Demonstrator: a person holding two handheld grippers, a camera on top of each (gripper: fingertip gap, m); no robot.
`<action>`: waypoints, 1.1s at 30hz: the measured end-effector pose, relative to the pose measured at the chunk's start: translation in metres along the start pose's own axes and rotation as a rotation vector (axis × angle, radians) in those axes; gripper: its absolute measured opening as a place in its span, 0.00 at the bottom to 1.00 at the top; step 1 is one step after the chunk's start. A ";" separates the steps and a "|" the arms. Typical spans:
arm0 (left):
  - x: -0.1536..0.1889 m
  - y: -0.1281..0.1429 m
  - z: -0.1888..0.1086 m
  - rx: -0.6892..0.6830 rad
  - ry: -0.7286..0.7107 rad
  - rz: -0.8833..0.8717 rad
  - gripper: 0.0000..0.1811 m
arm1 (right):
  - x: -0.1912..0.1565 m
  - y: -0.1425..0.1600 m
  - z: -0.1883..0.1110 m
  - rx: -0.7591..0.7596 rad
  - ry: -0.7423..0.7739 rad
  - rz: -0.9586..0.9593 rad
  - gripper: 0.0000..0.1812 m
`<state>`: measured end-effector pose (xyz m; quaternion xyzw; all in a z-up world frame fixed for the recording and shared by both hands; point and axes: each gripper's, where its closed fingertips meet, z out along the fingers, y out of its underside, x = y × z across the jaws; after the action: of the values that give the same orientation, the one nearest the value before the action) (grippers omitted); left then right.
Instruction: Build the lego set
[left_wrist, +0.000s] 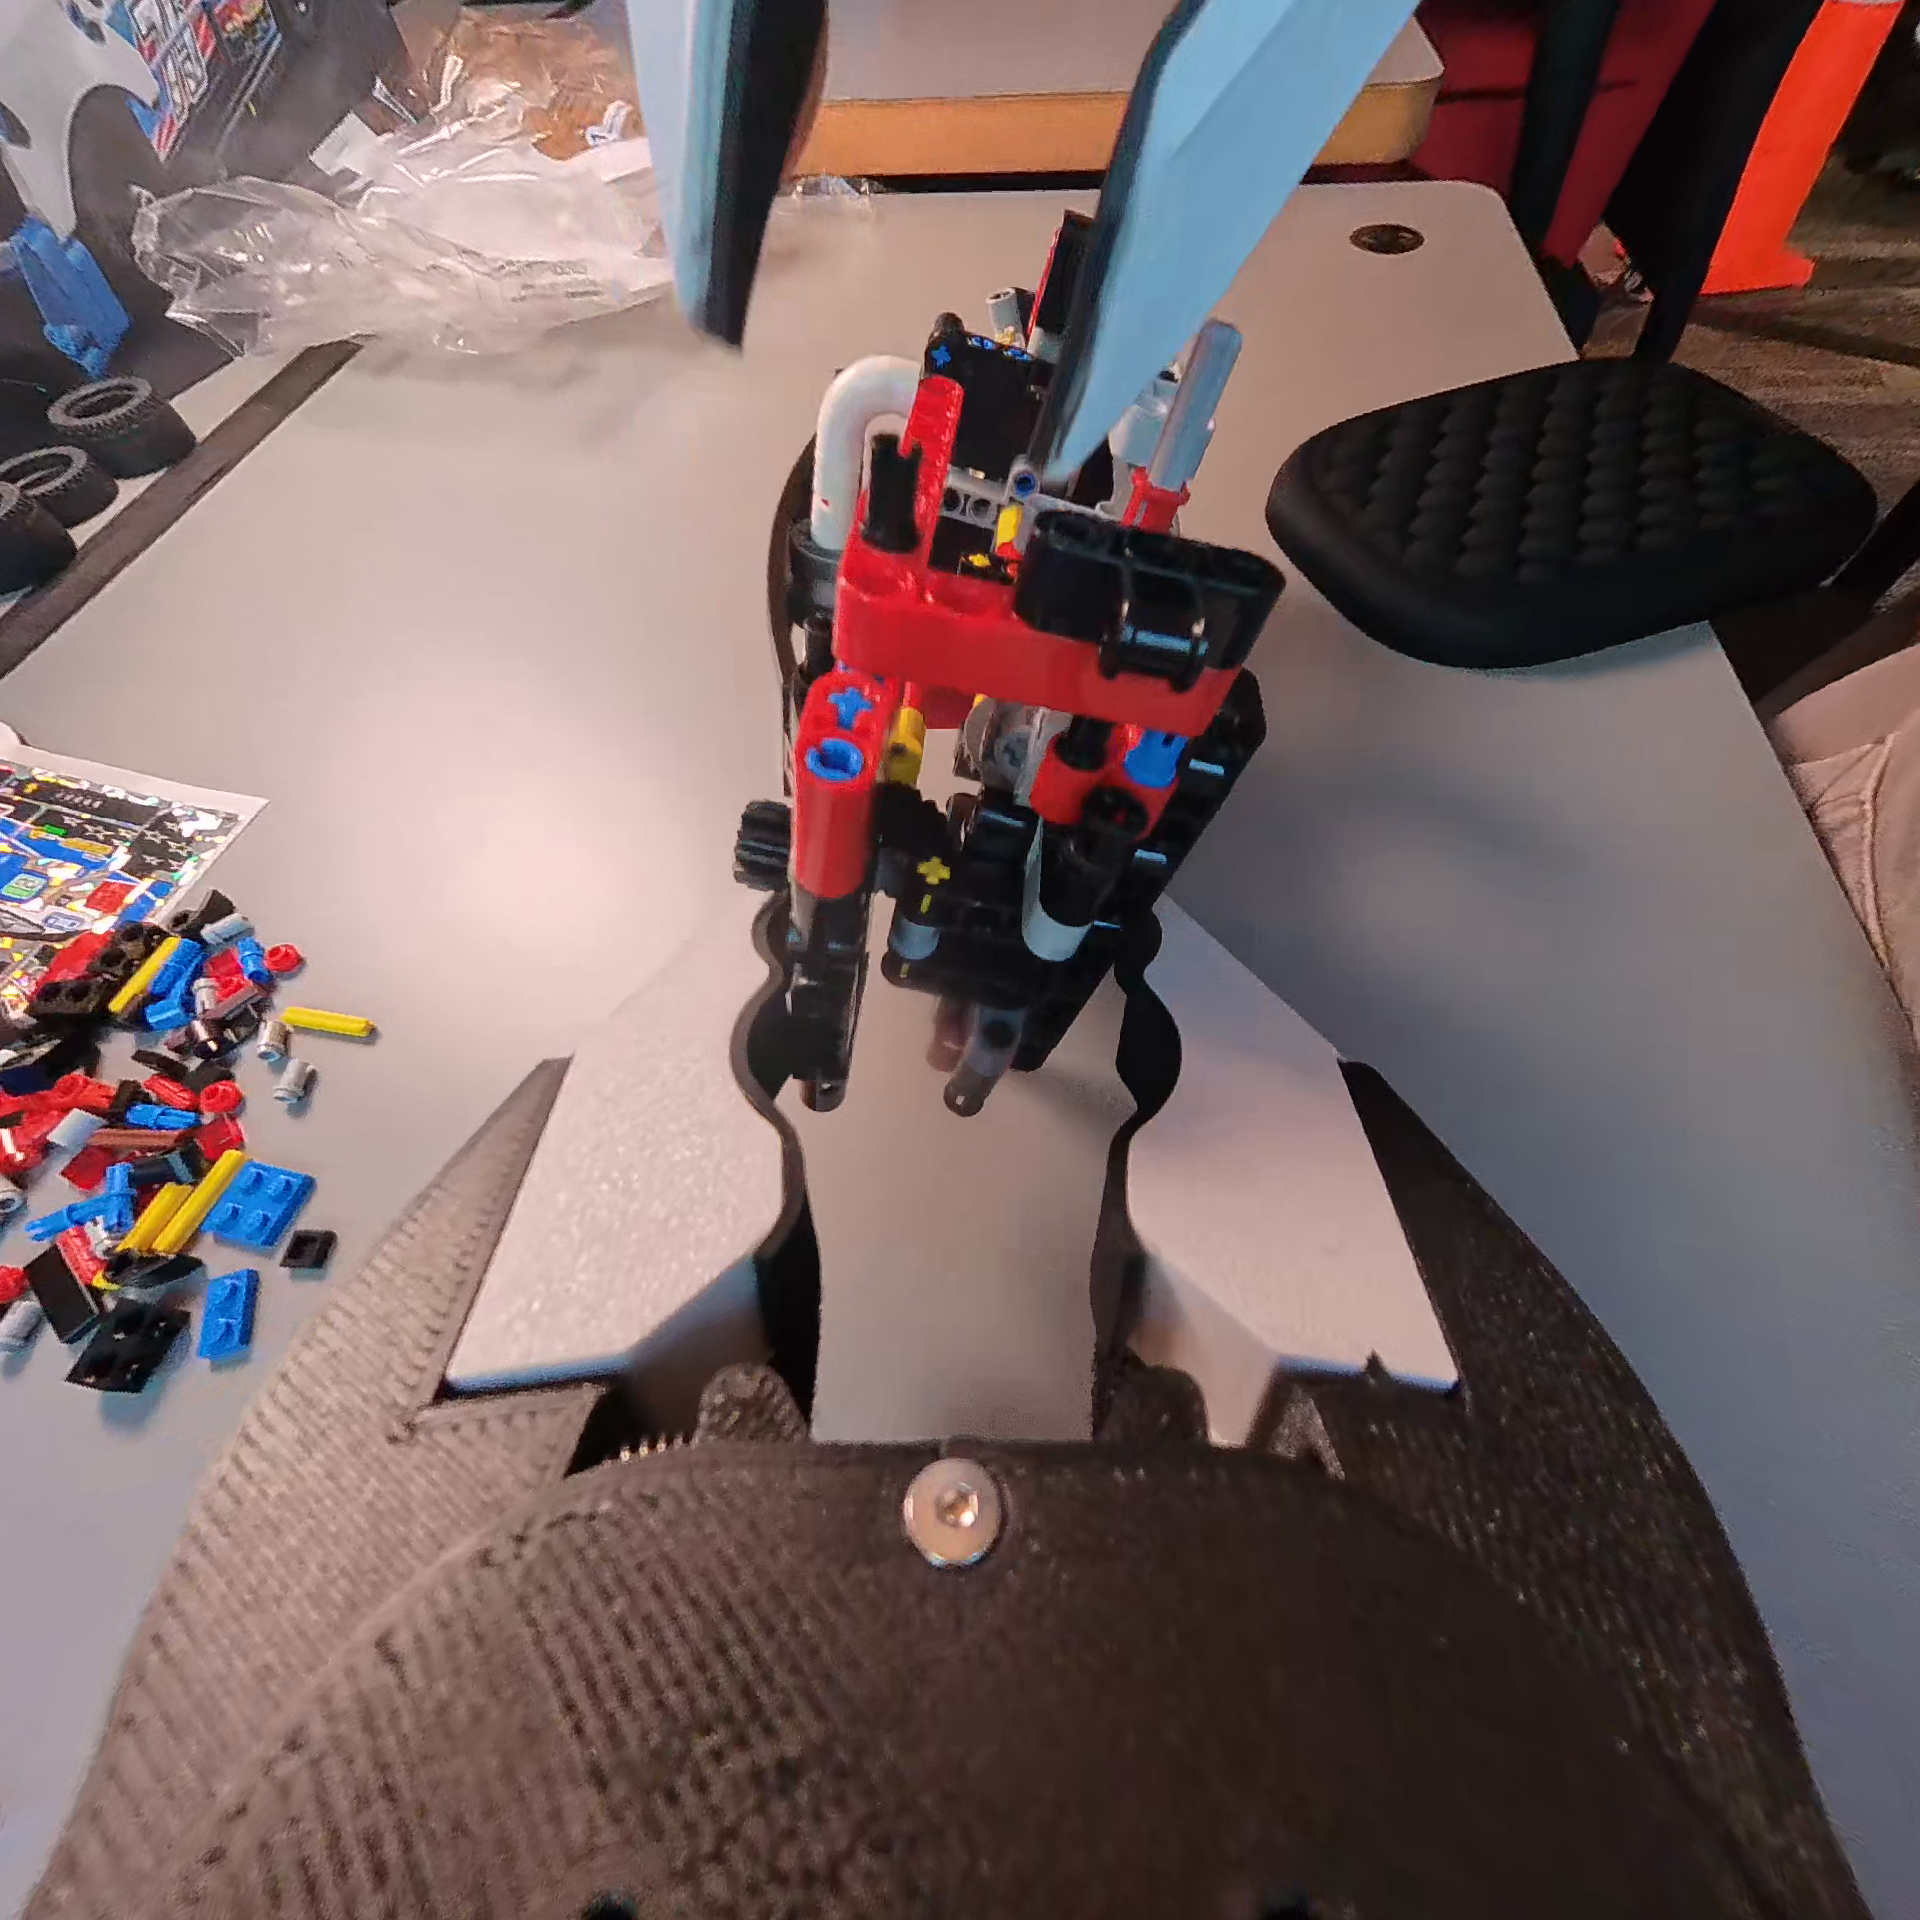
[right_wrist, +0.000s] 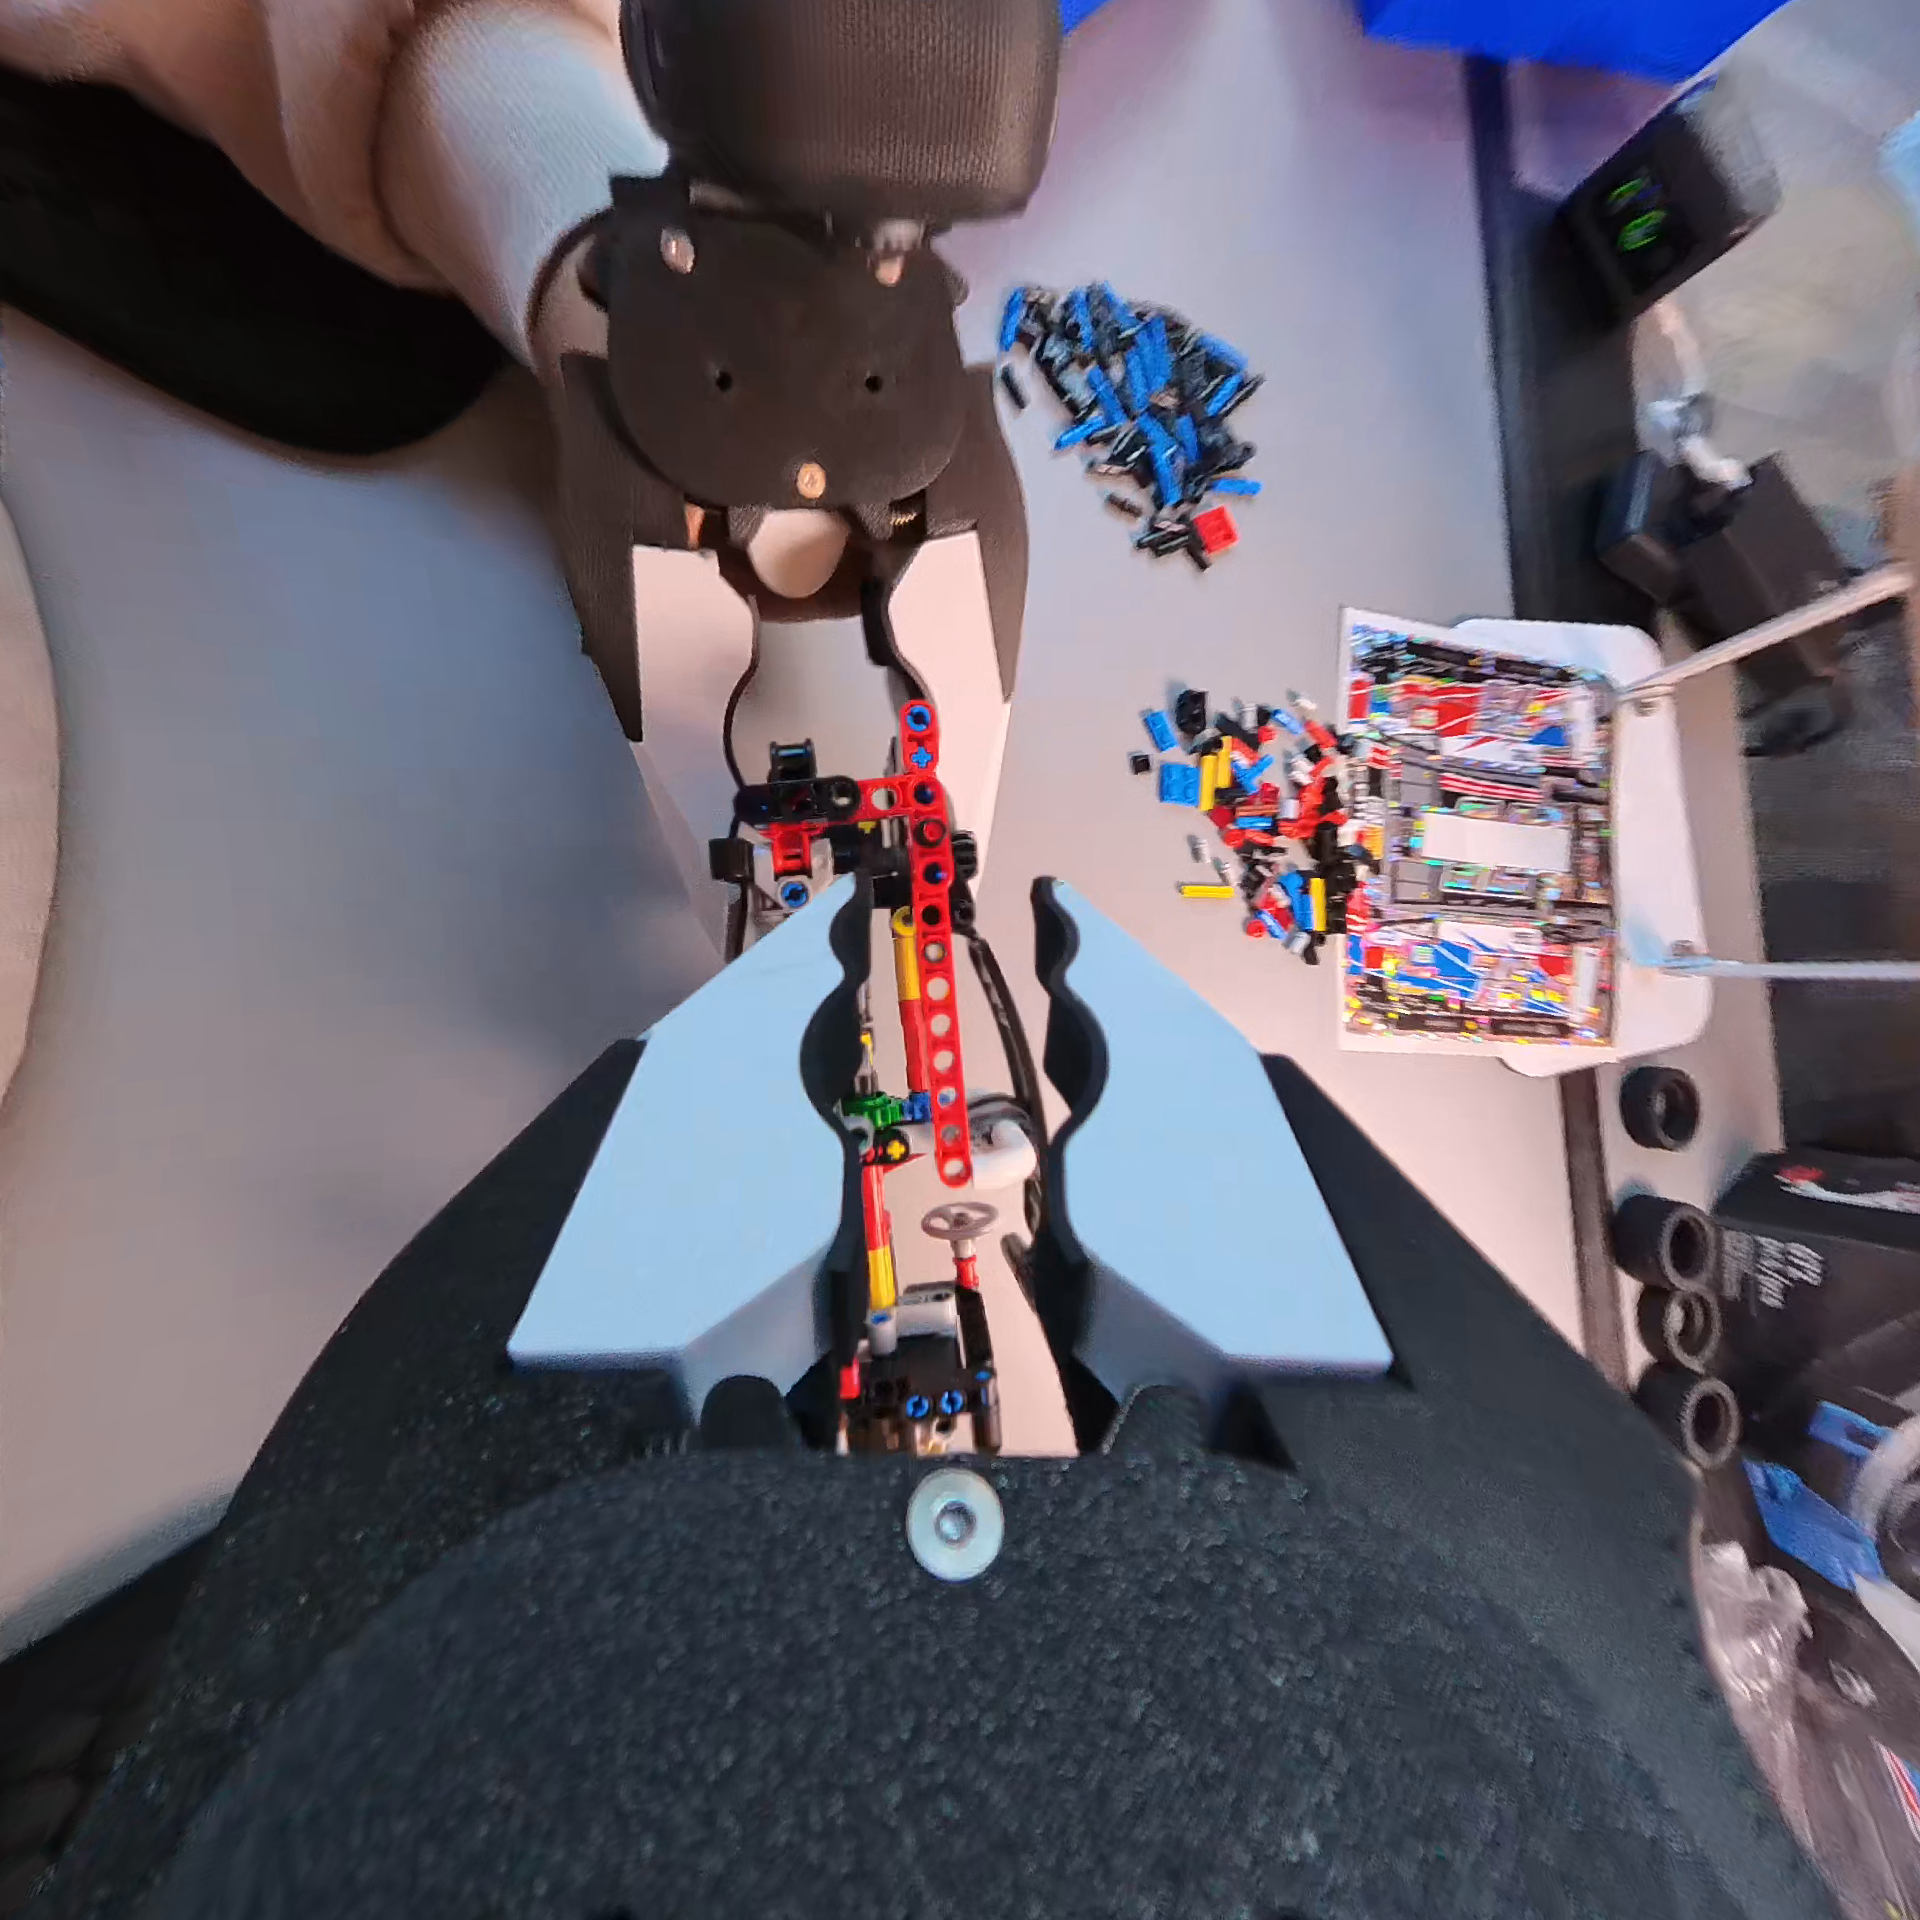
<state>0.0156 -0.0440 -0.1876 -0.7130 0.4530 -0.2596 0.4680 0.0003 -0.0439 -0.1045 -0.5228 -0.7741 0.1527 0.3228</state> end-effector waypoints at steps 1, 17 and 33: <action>0.001 0.001 0.000 0.003 0.004 -0.014 0.33 | 0.001 -0.002 -0.006 0.015 0.049 -0.002 0.15; 0.001 0.007 0.013 -0.043 -0.044 -0.215 0.33 | -0.024 -0.002 0.010 -0.140 0.226 0.148 0.03; -0.005 0.007 0.016 -0.052 -0.076 -0.195 0.32 | -0.022 0.002 0.013 -0.274 0.262 0.102 0.02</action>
<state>0.0233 -0.0332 -0.2001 -0.7749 0.3700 -0.2647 0.4388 -0.0017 -0.0617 -0.1222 -0.6157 -0.7116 -0.0073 0.3383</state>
